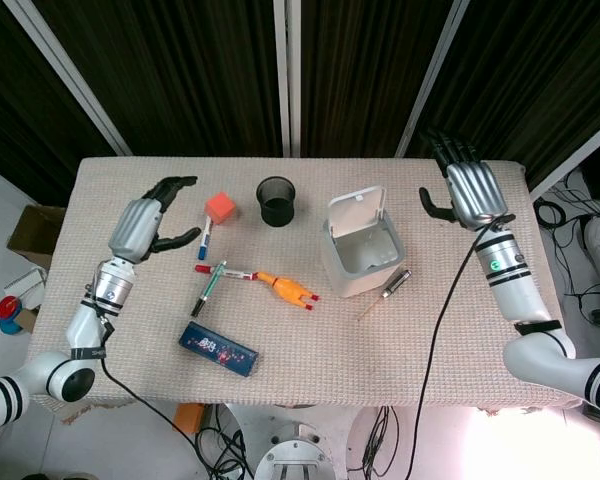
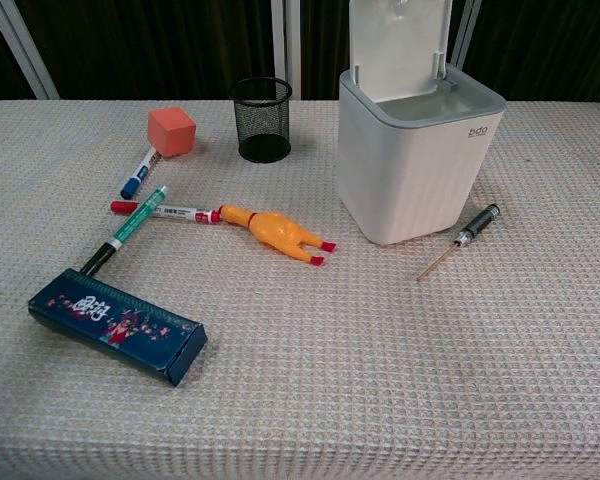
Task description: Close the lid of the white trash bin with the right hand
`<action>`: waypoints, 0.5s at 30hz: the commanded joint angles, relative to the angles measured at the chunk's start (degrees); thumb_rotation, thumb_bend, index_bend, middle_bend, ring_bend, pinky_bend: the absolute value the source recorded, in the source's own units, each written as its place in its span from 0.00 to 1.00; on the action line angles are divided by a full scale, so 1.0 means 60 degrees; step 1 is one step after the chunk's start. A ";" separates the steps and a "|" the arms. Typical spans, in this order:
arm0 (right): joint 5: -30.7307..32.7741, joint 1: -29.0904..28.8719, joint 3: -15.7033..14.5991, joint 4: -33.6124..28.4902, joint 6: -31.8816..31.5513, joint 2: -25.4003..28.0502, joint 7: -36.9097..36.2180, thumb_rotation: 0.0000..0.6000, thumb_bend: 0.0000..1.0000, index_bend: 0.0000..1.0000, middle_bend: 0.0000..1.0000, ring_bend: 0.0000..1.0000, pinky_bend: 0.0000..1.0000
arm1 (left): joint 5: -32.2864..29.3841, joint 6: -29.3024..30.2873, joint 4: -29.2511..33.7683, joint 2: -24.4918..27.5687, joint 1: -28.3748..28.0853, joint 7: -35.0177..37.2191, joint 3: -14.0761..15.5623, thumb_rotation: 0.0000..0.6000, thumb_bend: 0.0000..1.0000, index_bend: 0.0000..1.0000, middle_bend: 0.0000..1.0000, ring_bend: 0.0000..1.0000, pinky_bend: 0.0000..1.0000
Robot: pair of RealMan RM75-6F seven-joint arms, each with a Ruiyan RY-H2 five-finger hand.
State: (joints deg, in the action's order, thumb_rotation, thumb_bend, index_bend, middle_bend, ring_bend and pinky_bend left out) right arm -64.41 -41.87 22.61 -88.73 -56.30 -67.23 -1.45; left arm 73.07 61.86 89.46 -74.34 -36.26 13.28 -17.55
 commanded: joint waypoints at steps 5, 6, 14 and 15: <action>-0.0060 -0.0019 -0.0138 0.0045 0.0041 0.0025 -0.0009 1.00 0.45 0.00 0.00 0.00 0.00 | 0.0100 0.0052 -0.0133 -0.0063 -0.0019 -0.0133 0.0145 0.09 0.07 0.13 0.16 0.10 0.23; -0.0082 -0.0019 -0.0159 0.0051 0.0044 0.0033 -0.0015 1.00 0.45 0.00 0.00 0.00 0.00 | 0.0105 0.0052 -0.0144 -0.0067 -0.0012 -0.0140 0.0173 0.09 0.07 0.13 0.16 0.10 0.23; -0.0204 -0.0105 -0.0216 -0.0094 0.0095 0.0086 -0.0099 1.00 0.56 0.00 0.00 0.00 0.00 | 0.0107 0.0025 -0.0183 -0.0045 -0.0019 0.0020 0.0225 0.09 0.07 0.13 0.16 0.10 0.23; -0.0249 -0.0125 -0.0237 -0.0128 0.0123 0.0098 -0.0099 1.00 0.63 0.00 0.00 0.00 0.00 | 0.0123 0.0018 -0.0172 -0.0029 -0.0019 0.0024 0.0241 0.09 0.07 0.13 0.16 0.10 0.23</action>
State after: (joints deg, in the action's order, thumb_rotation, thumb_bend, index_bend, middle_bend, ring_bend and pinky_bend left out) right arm -65.69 -42.49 21.31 -89.30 -55.72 -66.71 -2.05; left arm 73.79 61.99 88.41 -74.53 -36.37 13.41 -16.12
